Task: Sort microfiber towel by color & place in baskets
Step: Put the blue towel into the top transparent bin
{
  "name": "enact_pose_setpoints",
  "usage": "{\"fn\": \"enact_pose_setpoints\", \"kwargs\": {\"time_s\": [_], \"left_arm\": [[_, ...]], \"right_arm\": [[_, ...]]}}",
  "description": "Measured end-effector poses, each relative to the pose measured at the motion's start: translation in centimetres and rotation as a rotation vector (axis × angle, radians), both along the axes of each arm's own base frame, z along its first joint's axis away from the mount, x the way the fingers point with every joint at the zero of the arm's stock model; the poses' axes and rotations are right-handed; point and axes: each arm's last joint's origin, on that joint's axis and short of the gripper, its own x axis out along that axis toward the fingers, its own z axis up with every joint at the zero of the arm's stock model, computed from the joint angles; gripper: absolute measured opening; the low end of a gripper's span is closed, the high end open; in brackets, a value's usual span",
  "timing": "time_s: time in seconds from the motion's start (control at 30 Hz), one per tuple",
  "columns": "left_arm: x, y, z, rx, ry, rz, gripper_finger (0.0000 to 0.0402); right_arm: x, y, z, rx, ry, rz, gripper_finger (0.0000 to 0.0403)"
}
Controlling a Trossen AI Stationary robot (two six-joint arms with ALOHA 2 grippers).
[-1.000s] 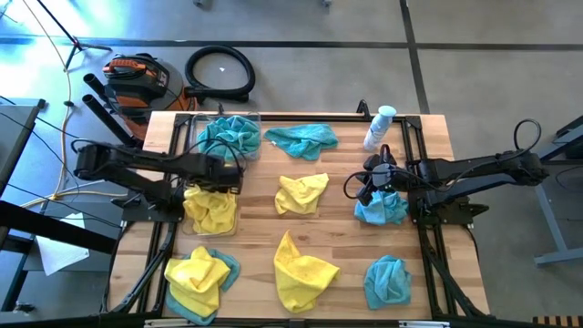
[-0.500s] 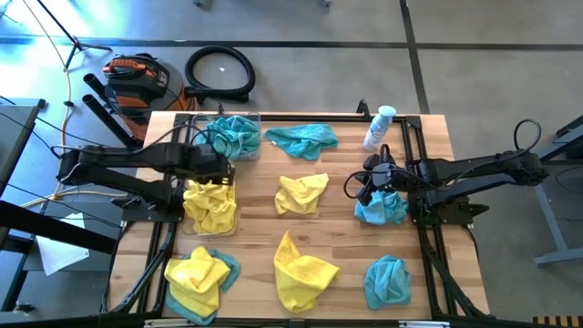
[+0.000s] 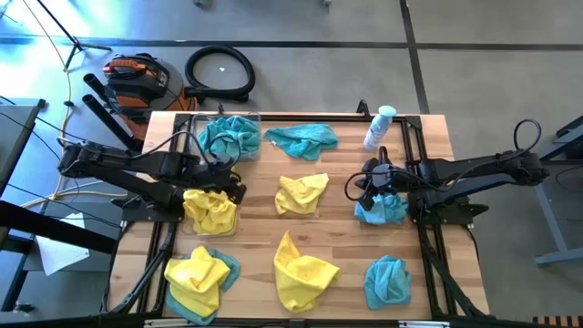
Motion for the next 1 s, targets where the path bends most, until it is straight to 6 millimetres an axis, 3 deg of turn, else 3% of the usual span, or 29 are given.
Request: {"fn": "enact_pose_setpoints", "kwargs": {"time_s": [0.33,0.77,1.0], "left_arm": [[3.0,-2.8,-0.3,0.255,-0.052,-0.456,0.0101],[4.4,-4.2,-1.8,0.287,-0.011,-0.54,0.0101],[4.3,-4.1,-1.7,0.289,-0.018,-0.54,0.0101]], "right_arm": [[0.1,0.0,0.0,0.018,-0.013,-0.015,0.0004],[-0.2,0.2,-0.2,0.04,0.028,0.009,0.0],[-0.5,1.8,0.8,-0.035,0.047,0.068,0.0]]}}
